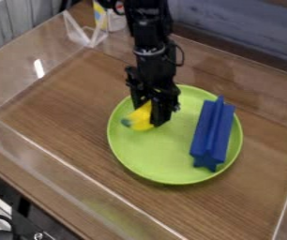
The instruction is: Put the banana in the green plate
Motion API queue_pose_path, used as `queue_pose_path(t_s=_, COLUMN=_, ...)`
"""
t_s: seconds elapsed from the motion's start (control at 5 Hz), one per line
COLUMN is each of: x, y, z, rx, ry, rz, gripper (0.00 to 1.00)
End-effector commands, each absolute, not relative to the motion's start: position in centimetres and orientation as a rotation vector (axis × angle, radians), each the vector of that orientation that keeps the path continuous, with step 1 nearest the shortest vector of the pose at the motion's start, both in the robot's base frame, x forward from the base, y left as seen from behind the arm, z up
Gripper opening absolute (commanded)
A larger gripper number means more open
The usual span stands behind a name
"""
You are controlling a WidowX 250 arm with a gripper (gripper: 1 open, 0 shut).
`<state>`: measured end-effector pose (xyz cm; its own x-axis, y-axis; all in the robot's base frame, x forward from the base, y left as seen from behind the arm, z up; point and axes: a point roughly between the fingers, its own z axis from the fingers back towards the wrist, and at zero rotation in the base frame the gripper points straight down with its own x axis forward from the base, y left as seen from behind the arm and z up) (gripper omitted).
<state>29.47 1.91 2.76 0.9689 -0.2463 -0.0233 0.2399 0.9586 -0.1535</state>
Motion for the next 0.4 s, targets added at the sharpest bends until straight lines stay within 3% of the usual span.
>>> queue_pose_path(t_s=0.0, x=30.6, y=1.9, z=4.1, rx=-0.134, ry=-0.015, rz=-0.242, gripper=0.0)
queue_pose_path(t_s=0.2, x=30.8, y=1.9, z=5.6, rx=-0.128, ry=-0.044, rz=-0.23, gripper=0.0)
